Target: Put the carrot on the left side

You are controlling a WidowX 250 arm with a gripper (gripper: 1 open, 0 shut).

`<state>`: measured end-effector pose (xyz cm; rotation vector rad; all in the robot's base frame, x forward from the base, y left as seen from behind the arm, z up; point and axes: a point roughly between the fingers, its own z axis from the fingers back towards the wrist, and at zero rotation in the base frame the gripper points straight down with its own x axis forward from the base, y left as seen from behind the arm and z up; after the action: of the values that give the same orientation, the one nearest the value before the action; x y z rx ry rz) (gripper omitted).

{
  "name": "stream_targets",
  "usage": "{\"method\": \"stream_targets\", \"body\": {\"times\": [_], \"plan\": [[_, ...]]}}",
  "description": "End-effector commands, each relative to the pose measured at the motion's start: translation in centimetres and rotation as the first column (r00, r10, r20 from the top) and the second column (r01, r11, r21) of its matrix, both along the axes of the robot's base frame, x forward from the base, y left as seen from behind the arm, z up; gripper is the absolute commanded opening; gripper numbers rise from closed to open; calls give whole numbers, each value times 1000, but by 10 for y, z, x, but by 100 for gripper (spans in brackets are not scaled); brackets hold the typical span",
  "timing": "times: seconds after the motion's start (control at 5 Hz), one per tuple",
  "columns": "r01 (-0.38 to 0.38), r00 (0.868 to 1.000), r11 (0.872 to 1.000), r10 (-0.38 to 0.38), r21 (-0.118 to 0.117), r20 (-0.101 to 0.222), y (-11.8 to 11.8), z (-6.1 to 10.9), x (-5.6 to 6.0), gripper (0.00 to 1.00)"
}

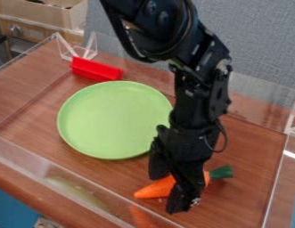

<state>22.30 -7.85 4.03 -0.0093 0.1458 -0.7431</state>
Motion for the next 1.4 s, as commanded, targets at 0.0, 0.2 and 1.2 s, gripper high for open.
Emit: {"method": "stream_targets", "body": {"times": [0.0, 0.2, 1.2], "plan": [[50, 998, 999, -49, -14, 51, 2, 8, 3, 100], [81, 995, 997, -80, -12, 52, 6, 6, 1, 100], [9, 996, 1000, -8, -12, 90, 9, -12, 35, 100]]}}
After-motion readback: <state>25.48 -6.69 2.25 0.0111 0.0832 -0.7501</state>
